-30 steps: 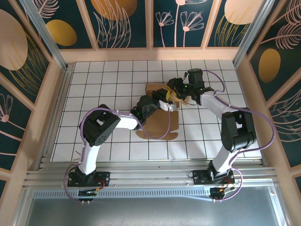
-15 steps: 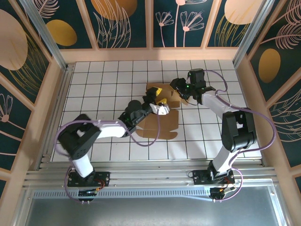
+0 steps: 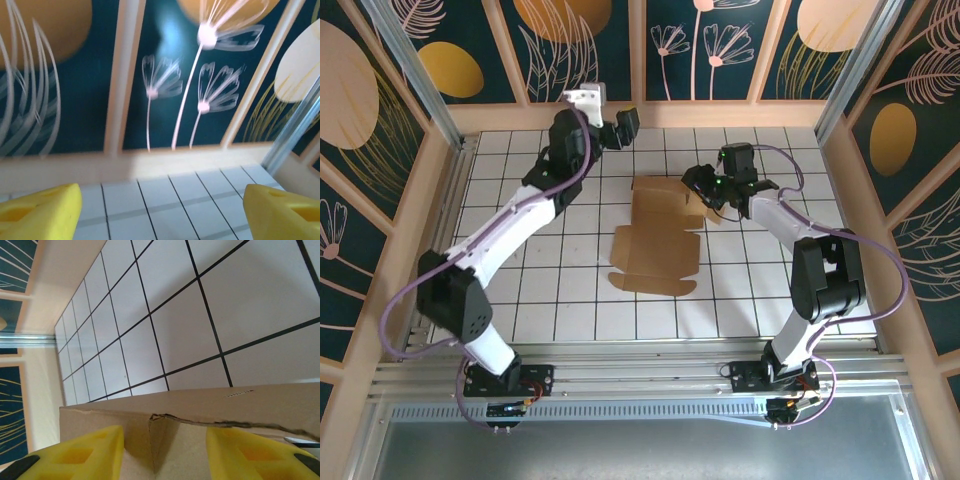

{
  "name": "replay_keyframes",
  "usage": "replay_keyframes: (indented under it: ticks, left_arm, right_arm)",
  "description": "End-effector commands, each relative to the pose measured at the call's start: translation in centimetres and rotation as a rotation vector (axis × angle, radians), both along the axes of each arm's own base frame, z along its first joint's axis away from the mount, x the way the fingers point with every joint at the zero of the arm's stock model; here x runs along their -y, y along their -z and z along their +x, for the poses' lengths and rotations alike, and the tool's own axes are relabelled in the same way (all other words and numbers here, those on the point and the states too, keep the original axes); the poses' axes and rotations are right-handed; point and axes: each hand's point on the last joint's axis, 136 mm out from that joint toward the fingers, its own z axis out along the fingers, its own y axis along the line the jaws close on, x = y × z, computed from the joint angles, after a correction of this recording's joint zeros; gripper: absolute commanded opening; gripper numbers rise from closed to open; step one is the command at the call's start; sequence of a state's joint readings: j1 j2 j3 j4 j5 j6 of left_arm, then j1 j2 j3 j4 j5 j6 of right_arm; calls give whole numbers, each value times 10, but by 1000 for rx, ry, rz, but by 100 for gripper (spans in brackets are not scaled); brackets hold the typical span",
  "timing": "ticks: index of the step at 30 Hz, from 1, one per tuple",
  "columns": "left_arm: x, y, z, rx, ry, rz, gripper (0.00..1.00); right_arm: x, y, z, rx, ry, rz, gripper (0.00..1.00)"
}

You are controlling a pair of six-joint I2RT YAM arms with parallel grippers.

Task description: Fold the paper box

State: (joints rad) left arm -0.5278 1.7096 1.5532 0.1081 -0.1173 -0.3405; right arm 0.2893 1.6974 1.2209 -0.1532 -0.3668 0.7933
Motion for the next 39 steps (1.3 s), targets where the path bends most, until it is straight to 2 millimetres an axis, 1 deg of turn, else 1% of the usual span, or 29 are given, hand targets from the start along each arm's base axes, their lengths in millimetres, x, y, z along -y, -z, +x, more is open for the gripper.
replay_keyframes:
  ticks: [1, 4, 7, 10, 12, 14, 17, 18, 20, 23, 27, 30, 32, 36, 39]
  left_arm:
    - [19, 115, 0, -468, 58, -40, 85]
    - [28, 148, 1, -563, 95, -18, 88]
    - [33, 171, -2, -625, 116, -19, 91]
    - [32, 184, -5, -658, 112, -14, 92]
    - [28, 185, -6, -658, 95, -4, 92]
    - [21, 185, -6, -655, 74, 9, 92]
    - [18, 186, -11, -667, 83, 2, 92]
    - [19, 185, -15, -672, 97, -8, 92]
    - [25, 186, -22, -688, 136, -36, 90]
    - [31, 188, -30, -710, 176, -80, 87]
    - [40, 193, -35, -739, 229, -113, 81]
    - [42, 197, -35, -744, 241, -115, 78]
    - [45, 197, -35, -744, 255, -114, 77]
    - [46, 199, -36, -749, 267, -111, 74]
    - [45, 202, -36, -752, 263, -101, 72]
  right_arm:
    - [6, -29, -1, 64, 2, -55, 48]
    - [10, -45, -5, 93, 8, -59, 50]
    - [13, -61, -12, 124, 8, -65, 52]
    - [22, -75, -22, 148, 26, -82, 54]
    - [29, -76, -31, 158, 47, -95, 55]
    - [36, -68, -43, 150, 58, -116, 56]
    - [47, -38, -62, 101, 84, -135, 56]
    - [47, -25, -69, 85, 80, -129, 56]
    - [46, -5, -80, 71, 72, -104, 56]
    - [42, 19, -89, 60, 52, -76, 55]
    - [42, 60, -94, -12, 59, -70, 50]
    - [44, 83, -87, -52, 71, -100, 48]
    - [45, 91, -76, -38, 77, -122, 47]
    - [47, 96, -52, 2, 89, -143, 47]
    - [46, 96, -39, 34, 99, -143, 46]
